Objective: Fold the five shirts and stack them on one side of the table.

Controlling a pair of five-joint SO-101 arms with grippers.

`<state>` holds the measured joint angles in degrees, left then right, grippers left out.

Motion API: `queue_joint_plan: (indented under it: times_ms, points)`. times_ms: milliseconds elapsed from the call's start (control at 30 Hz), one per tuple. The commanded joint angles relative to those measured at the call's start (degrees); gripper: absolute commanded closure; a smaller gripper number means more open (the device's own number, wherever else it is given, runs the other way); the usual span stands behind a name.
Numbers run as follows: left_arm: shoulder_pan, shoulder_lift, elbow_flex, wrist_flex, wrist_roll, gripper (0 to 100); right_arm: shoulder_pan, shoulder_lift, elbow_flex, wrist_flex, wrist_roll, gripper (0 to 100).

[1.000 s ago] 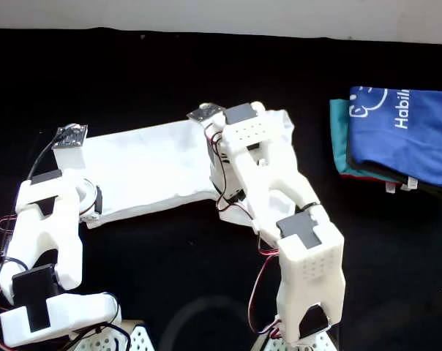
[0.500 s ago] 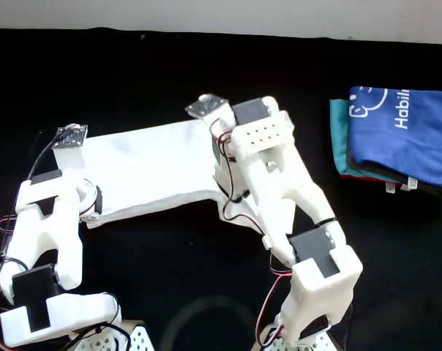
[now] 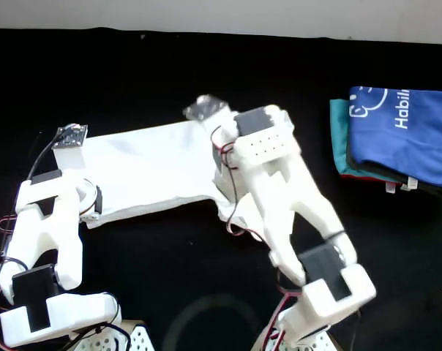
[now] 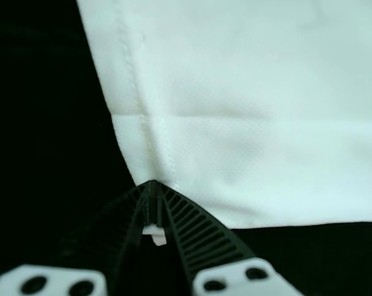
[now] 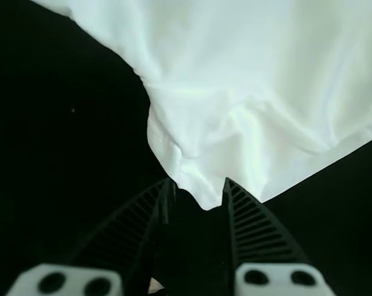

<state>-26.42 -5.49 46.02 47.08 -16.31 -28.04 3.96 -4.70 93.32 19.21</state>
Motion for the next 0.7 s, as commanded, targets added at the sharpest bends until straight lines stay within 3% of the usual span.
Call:
queue_joint_plan:
  times_ms: [0, 100, 333, 567, 667]
  points:
    - [0.3, 0.0, 0.1, -0.4, -0.4, 99, 5.2, -4.3, -2.8, -0.6, 0.4, 90.2]
    - [0.3, 0.0, 0.1, -0.4, -0.4, 99, 10.5, 0.0, 2.8, -6.8, 0.6, 99.1]
    - [0.3, 0.0, 0.1, -0.4, -0.4, 99, 14.9, 17.4, 6.3, -22.9, 0.5, 98.4]
    - [0.3, 0.0, 0.1, -0.4, -0.4, 99, 22.2, 24.6, -4.7, -21.8, 0.7, 98.4]
    - [0.3, 0.0, 0.1, -0.4, -0.4, 99, 23.6, 26.1, -10.3, -18.5, 5.4, 98.4]
